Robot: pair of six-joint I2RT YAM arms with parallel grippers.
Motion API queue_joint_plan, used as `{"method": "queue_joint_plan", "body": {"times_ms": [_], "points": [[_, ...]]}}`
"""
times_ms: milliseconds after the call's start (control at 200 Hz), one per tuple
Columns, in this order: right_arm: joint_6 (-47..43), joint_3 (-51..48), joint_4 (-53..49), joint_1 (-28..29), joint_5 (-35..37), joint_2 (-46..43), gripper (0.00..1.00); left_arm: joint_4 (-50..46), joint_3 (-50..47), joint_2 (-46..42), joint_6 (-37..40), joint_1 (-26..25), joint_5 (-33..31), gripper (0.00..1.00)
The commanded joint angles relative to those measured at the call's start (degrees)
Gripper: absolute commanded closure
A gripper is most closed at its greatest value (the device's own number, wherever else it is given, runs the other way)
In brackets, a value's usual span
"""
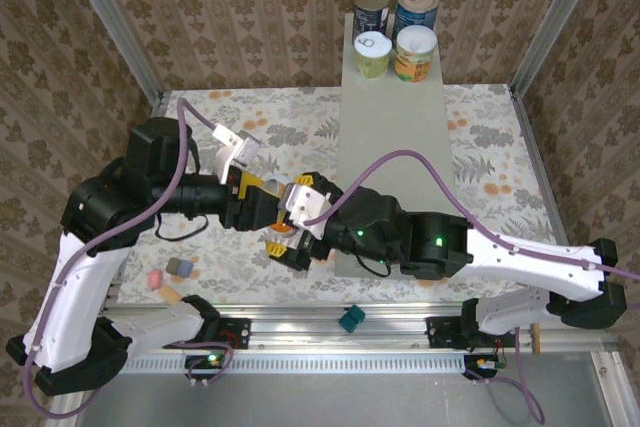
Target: Place and organize the canned foods onto the counter
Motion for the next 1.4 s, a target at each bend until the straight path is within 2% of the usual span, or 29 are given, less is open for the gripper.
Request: {"method": "queue_joint_plan", "body": {"times_ms": [0, 95, 270, 390, 490, 595, 655, 940, 1240, 1395], "points": [[-0.23, 0.1, 3.66, -0.12, 2.6, 0.24, 0.01, 4.16, 2.66, -0.44, -1.49, 0.22, 3.02, 0.44], [0.11, 0.19, 3.85, -0.3, 2.79, 0.29, 0.06, 4.21, 2.38, -0.48, -1.39, 0.11, 3.04, 0.44], [1.38, -0.08, 3.58, -0.81, 3.35, -0.06, 0.25, 5.28, 1.74, -0.33, -1.4, 0.1, 3.67, 0.44], [2.46, -0.56, 3.7, -1.2, 3.64, -1.18, 0.3, 6.02, 1.24, 0.01, -1.22, 0.15, 4.38, 0.4], [3.33, -0.82, 3.5, -1.61, 3.8, -2.4, 0.35, 7.29, 1.13, 0.49, -1.18, 0.1, 5.17, 0.3], [4.32, -1.9, 3.96, -1.96, 4.45, -4.0, 0.37, 8.76, 1.25, 0.81, -1.27, 0.11, 5.65, 0.07], [4.83, -2.94, 4.64, -2.17, 4.95, -5.34, 0.37, 10.19, 0.98, 0.73, -1.53, 0.06, 5.8, 0.0], [6.62, -7.91, 6.22, -2.4, 9.35, -12.5, 0.39, 13.88, -1.8, 0.07, -1.25, 0.02, 3.93, 0.0], [6.13, -17.51, 9.82, -2.75, 13.66, -23.57, 0.39, 16.97, -2.76, 1.12, -1.23, -0.11, 4.44, 0.0], [6.23, -21.52, 11.19, -4.59, 14.38, -27.99, 0.39, 18.37, -3.56, 1.52, -1.55, -0.36, 4.6, 0.0]]}}
